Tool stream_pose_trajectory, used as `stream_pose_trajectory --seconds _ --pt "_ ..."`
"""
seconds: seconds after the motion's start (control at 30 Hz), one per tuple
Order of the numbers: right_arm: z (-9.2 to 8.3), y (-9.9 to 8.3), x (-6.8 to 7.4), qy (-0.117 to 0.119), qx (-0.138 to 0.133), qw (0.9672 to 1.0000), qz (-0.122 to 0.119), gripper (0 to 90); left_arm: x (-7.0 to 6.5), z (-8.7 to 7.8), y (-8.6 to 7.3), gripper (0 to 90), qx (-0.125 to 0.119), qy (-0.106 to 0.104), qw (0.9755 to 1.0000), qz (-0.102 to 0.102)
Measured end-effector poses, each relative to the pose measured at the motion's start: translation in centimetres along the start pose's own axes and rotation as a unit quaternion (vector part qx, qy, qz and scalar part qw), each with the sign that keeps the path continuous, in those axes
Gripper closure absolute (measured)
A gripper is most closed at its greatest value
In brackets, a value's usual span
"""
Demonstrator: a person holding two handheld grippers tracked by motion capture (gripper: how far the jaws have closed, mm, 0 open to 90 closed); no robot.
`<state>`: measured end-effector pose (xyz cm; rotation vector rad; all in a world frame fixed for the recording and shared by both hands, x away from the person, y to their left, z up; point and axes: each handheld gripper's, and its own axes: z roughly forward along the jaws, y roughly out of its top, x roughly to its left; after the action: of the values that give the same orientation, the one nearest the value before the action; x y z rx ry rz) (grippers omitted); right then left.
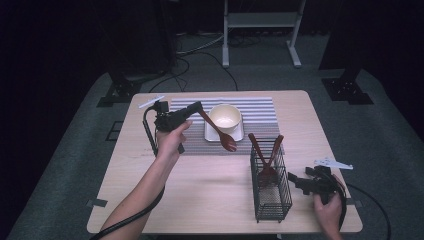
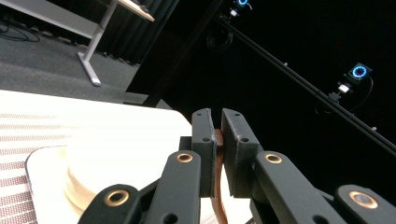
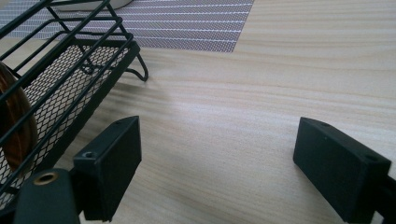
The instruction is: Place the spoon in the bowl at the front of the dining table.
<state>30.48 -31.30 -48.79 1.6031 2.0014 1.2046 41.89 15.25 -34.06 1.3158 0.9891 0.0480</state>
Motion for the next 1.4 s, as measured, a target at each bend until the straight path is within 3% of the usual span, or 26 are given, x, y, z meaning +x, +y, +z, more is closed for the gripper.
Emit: stream_pose_trajectory --seconds 0.93,1.4 --pt "0.0 0.0 -0.1 0.002 0.0 1.0 0.001 14.0 3.2 2.5 0.6 84.1 -0.02 0.049 0.9984 -0.022" --pt "0.0 0.0 -0.1 0.003 -0.003 1.0 0.007 14.0 4.1 3.6 1.2 84.1 -0.027 0.068 0.9969 -0.026"
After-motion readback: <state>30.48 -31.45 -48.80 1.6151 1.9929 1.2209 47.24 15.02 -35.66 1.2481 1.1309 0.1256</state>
